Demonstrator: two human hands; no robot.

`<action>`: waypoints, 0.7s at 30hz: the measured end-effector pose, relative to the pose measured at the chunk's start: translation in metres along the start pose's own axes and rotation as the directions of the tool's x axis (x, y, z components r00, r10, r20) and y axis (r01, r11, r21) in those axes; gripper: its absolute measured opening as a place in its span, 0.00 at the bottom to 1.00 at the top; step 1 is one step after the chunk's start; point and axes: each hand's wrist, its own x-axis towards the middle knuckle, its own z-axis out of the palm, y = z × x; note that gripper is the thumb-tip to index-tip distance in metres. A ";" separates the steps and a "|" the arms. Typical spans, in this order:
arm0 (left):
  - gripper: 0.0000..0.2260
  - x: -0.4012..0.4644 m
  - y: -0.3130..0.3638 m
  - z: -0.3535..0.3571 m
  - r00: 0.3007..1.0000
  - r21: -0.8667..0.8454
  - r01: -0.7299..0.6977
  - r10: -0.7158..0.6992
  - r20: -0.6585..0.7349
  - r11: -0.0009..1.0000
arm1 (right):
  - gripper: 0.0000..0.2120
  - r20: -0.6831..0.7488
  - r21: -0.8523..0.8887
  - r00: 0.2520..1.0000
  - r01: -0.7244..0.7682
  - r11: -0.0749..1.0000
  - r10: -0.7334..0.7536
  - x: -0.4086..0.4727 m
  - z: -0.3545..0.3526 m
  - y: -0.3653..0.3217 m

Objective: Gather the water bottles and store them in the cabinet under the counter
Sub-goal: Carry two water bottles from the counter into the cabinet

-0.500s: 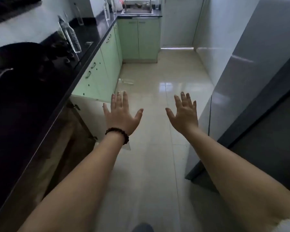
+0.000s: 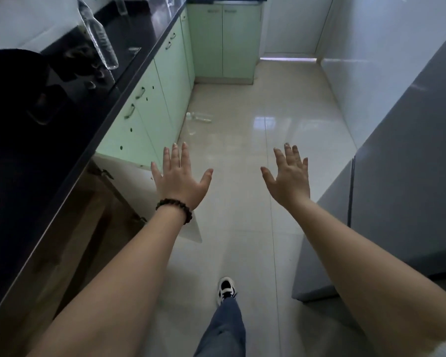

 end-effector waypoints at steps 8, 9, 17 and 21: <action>0.38 0.144 0.010 0.016 0.996 -0.029 0.085 -0.084 0.032 0.996 | 0.30 0.022 0.015 1.000 -0.014 1.000 0.013 0.154 0.012 -0.010; 0.38 0.161 0.013 0.017 0.996 -0.034 0.090 -0.089 0.028 0.995 | 0.30 0.016 0.021 1.000 -0.011 1.000 0.011 0.171 0.012 -0.011; 0.38 0.274 0.033 0.032 0.990 -0.026 0.140 -0.140 0.012 0.990 | 0.30 0.042 0.037 0.998 0.035 0.999 -0.036 0.299 0.031 -0.011; 0.38 0.335 0.047 0.053 0.981 -0.021 0.193 -0.194 -0.011 0.981 | 0.30 0.056 0.049 0.994 0.086 0.995 -0.089 0.376 0.051 -0.005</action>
